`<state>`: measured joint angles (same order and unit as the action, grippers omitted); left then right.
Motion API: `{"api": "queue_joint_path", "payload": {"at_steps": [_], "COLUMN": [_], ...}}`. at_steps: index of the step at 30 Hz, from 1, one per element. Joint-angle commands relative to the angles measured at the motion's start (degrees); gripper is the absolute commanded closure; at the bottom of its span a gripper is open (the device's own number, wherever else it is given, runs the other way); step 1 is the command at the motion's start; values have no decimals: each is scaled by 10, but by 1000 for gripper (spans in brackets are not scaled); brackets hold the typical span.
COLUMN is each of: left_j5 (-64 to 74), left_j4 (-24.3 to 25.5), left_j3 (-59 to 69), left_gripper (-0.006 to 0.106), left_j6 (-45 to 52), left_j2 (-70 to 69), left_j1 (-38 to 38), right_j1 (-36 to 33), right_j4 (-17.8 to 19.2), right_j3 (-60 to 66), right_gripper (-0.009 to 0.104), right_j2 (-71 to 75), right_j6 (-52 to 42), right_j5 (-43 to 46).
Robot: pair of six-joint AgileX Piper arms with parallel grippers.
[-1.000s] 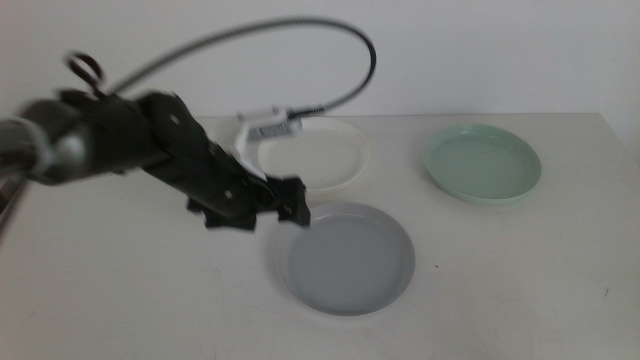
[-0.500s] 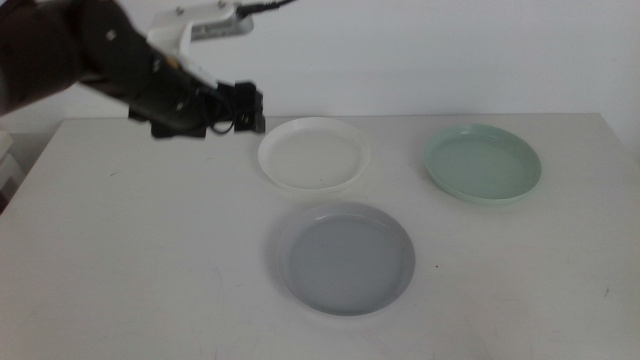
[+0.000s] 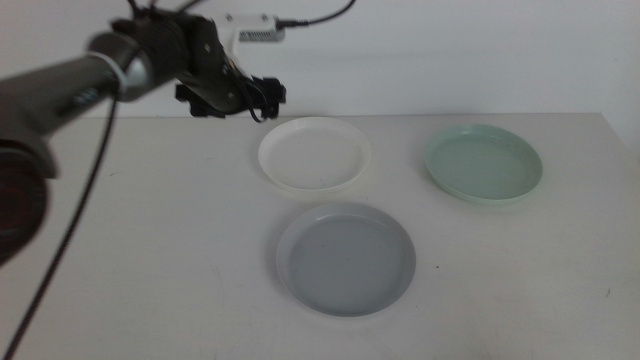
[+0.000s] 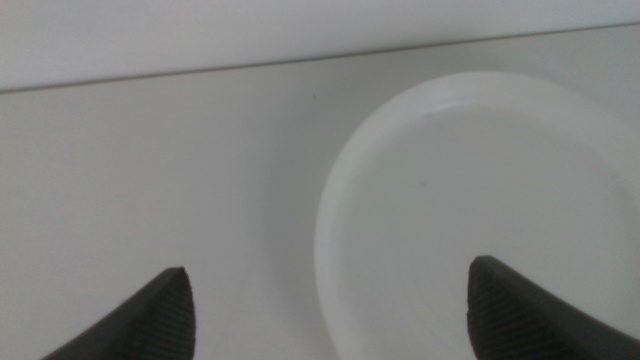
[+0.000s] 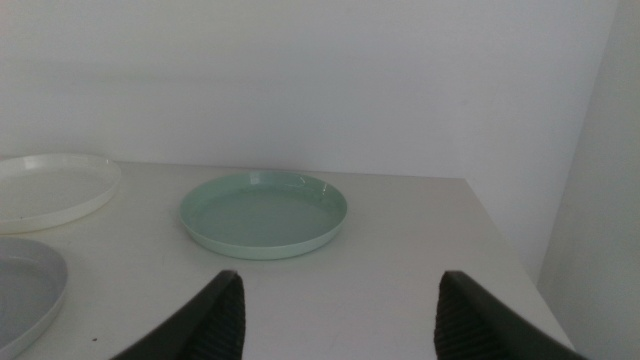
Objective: Stack the three bowls on top of each other.
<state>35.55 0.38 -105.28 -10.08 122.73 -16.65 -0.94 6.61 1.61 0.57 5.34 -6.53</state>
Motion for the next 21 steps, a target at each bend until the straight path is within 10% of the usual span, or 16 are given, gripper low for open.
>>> {"api": "queue_joint_path", "payload": {"at_steps": [1,13,21], "left_j5": [-36,-72,-80], "left_j4": [3,-4,-7], "left_j3": [-40,-45,-45], "left_gripper": [-5,-3,39], "left_j6": [-18,-27,-27], "left_j2": [-2,79,97], "left_j1": [0,0,0], "right_j1": [2,2,2], "right_j4": [6,6,6], "right_j3": [-3,-3,-3], "right_gripper": [46,46,46], "right_j2": [15,15,15], "right_j6": [-1,-1,-1], "right_j5": [47,47,47]}}
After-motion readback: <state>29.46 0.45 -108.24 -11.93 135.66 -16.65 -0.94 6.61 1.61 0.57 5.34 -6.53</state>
